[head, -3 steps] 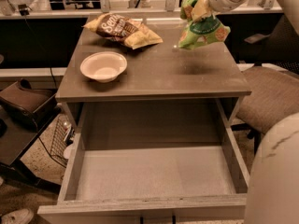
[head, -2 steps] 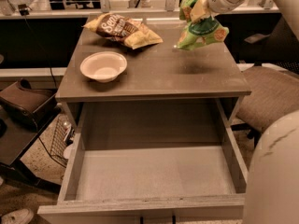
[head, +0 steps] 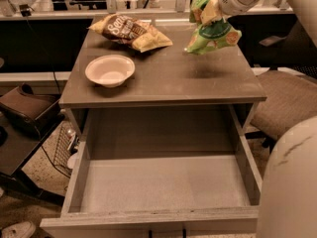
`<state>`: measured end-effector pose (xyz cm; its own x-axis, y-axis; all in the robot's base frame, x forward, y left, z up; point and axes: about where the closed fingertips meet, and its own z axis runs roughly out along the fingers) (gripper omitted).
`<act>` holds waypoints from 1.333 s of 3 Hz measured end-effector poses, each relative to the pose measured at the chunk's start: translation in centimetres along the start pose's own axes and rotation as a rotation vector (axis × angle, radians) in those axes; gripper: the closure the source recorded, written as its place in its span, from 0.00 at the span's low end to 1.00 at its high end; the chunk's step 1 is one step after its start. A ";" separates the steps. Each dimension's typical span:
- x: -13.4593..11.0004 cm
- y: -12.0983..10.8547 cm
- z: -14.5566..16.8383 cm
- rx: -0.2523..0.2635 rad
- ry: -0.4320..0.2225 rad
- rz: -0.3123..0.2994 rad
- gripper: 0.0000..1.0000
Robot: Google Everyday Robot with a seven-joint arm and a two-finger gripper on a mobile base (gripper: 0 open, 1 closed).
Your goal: Pick green rice chip bag from top drawer and place on counter
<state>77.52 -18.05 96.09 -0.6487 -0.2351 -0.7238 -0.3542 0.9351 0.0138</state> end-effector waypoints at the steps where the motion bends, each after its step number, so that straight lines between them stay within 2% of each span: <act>1: 0.2 0.2 0.4 -0.004 0.006 -0.001 0.28; 2: 0.2 0.3 0.7 -0.006 0.009 -0.002 0.05; 3: 0.3 0.4 0.9 -0.008 0.012 -0.002 0.00; 4: 0.3 0.4 0.9 -0.008 0.012 -0.002 0.00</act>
Offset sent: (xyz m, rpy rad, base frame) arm 0.0008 0.0018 -0.0026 -0.0001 0.0038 0.0025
